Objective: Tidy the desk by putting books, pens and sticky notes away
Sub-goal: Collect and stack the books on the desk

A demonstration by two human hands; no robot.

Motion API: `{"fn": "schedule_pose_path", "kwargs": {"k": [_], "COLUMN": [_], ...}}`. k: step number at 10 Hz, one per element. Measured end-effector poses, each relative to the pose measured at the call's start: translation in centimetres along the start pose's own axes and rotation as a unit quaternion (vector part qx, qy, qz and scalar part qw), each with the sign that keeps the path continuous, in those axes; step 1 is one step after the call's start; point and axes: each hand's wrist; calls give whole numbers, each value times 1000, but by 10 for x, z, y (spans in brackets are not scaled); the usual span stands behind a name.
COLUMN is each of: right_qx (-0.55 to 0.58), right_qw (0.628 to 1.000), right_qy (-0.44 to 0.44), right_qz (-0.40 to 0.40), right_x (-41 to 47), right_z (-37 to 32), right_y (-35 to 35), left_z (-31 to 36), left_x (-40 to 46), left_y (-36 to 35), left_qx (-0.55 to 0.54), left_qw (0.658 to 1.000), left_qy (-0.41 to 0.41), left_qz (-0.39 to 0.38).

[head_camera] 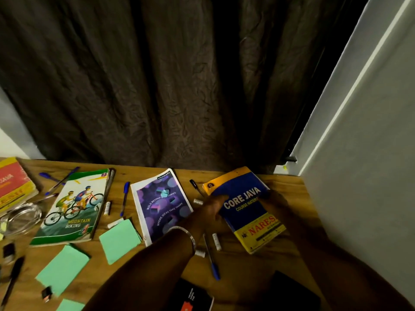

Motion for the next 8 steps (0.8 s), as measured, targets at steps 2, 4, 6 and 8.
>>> {"fn": "schedule_pose_path", "kwargs": {"k": [2,4,6,8], "right_qx": [-62,10,113,261], "right_qw": [997,996,990,952], "right_qy": [-50,-81,-80,-146], "right_qz": [20,20,12,-63], "right_x": [-63,-62,-35,-79], "right_z": [-34,-17,11,-23], "right_y": [24,24,10,26], "left_z": [-50,-21,-17,2], "left_x": [59,34,32,18], "left_y": [0,-28,-38,-16], "left_qx": [-28,-170,-173,-201], "left_qw": [998,982,982,978], "left_qy": [18,8,-35,-27], "left_qz": [-51,-81,-70,-35]}}
Point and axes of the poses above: each hand's wrist, its own x-axis towards the middle knuckle, its own y-axis out of the back of the hand, z = x × y, and after that the axes turned 5 degrees about -y, right-handed
